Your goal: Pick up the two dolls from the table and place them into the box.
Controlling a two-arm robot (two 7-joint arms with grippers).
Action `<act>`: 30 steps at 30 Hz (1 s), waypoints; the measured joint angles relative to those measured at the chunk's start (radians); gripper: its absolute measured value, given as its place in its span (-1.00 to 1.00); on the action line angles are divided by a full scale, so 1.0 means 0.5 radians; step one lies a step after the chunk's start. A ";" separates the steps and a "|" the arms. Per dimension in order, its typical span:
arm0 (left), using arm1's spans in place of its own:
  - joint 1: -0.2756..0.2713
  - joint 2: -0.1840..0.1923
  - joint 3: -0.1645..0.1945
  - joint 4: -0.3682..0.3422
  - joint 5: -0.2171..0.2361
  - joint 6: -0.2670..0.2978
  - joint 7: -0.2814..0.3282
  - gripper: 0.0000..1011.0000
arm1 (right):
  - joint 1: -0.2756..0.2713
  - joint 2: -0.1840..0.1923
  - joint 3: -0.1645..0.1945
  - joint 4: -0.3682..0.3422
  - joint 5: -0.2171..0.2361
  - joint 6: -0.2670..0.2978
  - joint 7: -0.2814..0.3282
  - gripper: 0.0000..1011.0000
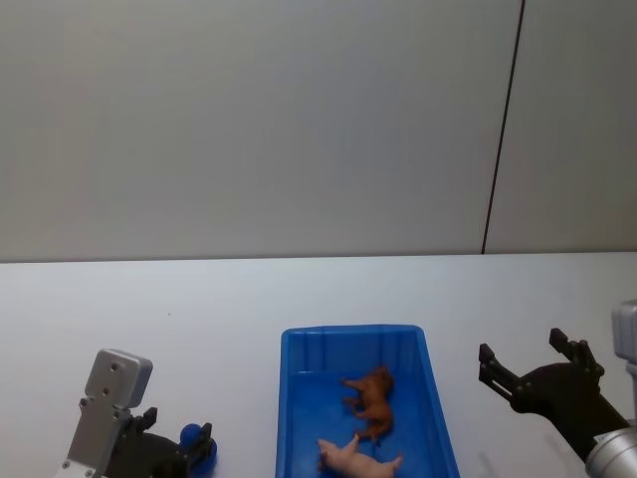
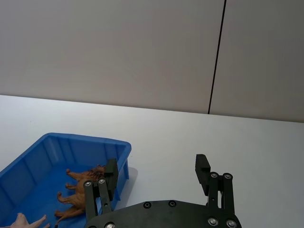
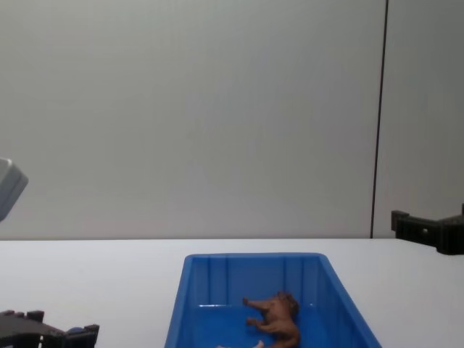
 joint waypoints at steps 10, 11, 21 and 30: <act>-0.021 -0.018 -0.006 0.097 -0.023 -0.037 -0.113 0.16 | 0.000 0.000 0.000 0.000 0.000 0.000 0.000 0.98; -0.023 -0.021 -0.006 0.108 -0.029 -0.044 -0.128 0.07 | 0.000 0.000 0.000 0.000 0.000 0.000 0.000 0.98; -0.016 -0.026 -0.012 0.144 -0.057 -0.092 -0.193 -0.40 | 0.000 0.000 0.000 0.000 0.000 0.000 0.000 0.98; 0.001 -0.008 -0.028 0.083 -0.051 -0.150 -0.210 -0.52 | 0.000 0.000 0.000 0.000 0.000 0.000 0.000 0.98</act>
